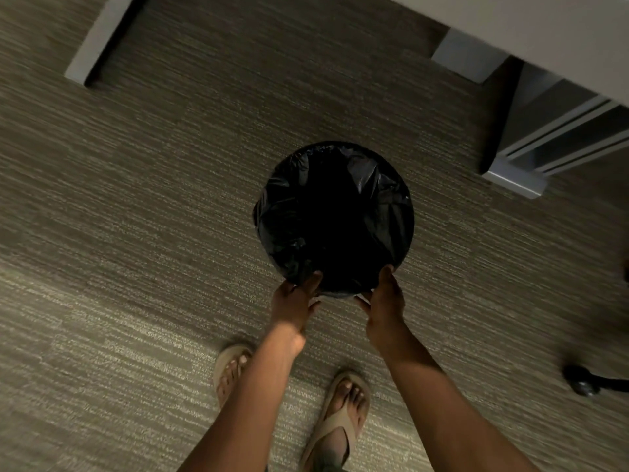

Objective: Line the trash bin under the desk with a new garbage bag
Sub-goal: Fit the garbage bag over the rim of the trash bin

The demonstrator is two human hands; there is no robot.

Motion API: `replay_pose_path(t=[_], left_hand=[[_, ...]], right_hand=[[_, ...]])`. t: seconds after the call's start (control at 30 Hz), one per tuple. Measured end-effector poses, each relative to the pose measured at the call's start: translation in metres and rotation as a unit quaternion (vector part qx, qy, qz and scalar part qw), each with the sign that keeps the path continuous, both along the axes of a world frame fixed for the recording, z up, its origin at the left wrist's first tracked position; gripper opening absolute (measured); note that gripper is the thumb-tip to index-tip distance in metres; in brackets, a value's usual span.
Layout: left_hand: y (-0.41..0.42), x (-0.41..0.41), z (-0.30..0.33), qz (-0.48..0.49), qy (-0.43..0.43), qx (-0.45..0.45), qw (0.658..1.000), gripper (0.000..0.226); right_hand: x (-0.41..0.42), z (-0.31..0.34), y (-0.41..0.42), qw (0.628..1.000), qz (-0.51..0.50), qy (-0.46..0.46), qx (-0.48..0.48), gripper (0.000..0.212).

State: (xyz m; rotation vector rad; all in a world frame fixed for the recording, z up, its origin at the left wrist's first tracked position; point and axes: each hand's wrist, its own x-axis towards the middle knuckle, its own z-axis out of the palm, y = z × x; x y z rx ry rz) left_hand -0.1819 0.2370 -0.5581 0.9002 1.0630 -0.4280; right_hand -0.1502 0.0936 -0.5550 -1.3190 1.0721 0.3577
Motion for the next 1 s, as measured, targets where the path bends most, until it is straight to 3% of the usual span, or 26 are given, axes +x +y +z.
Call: replay_pose_path(t=[0.07,0.13,0.27,0.33,0.4,0.43,0.5,0.57,0.63,0.73,0.8,0.87,0.93,1.0], left_hand=[[0.008,0.002,-0.007,-0.055,-0.001,0.008,0.998,0.041],[0.022,0.004,-0.015,-0.142,-0.004,0.028,0.989,0.051],[0.059,0.008,-0.026,-0.25,-0.064,0.027,0.966,0.056],[0.072,0.013,-0.021,-0.241,-0.067,0.067,0.966,0.089],[0.082,0.019,-0.018,-0.159,-0.038,0.162,0.973,0.133],[0.083,0.021,-0.015,-0.114,-0.036,0.208,0.971,0.14],[0.08,0.026,-0.005,-0.065,-0.094,0.221,0.969,0.128],[0.067,0.035,0.0,-0.103,-0.166,0.171,0.966,0.106],[0.056,0.043,-0.004,-0.126,-0.185,0.144,0.964,0.082],[0.061,0.049,-0.01,-0.147,-0.176,0.149,0.962,0.064],[0.07,0.045,-0.014,-0.211,-0.186,0.197,0.939,0.06],[0.074,0.038,-0.017,-0.247,-0.169,0.249,0.921,0.07],[0.072,0.031,-0.014,-0.219,-0.104,0.337,0.91,0.084],[0.066,0.023,-0.007,-0.146,-0.056,0.401,0.903,0.074]], right_hand=[[0.003,-0.005,-0.009,0.999,0.02,0.038,-0.014,0.05],[0.006,-0.008,-0.02,0.994,0.048,0.046,-0.086,0.052],[0.018,0.001,-0.041,0.965,0.101,-0.041,-0.237,0.056],[0.028,0.006,-0.045,0.947,0.167,-0.078,-0.262,0.058],[0.039,0.008,-0.046,0.931,0.229,-0.099,-0.264,0.062],[0.044,0.007,-0.046,0.926,0.249,-0.108,-0.261,0.064],[0.053,0.003,-0.045,0.923,0.262,-0.117,-0.256,0.066],[0.06,-0.002,-0.047,0.925,0.259,-0.113,-0.254,0.064],[0.065,-0.007,-0.051,0.933,0.253,-0.085,-0.243,0.064],[0.068,-0.01,-0.057,0.933,0.248,-0.061,-0.256,0.068],[0.067,-0.01,-0.06,0.928,0.251,-0.079,-0.263,0.07],[0.063,-0.01,-0.059,0.925,0.281,-0.099,-0.236,0.067],[0.059,-0.009,-0.058,0.932,0.274,-0.102,-0.215,0.065],[0.057,-0.006,-0.056,0.946,0.201,-0.096,-0.237,0.065]])
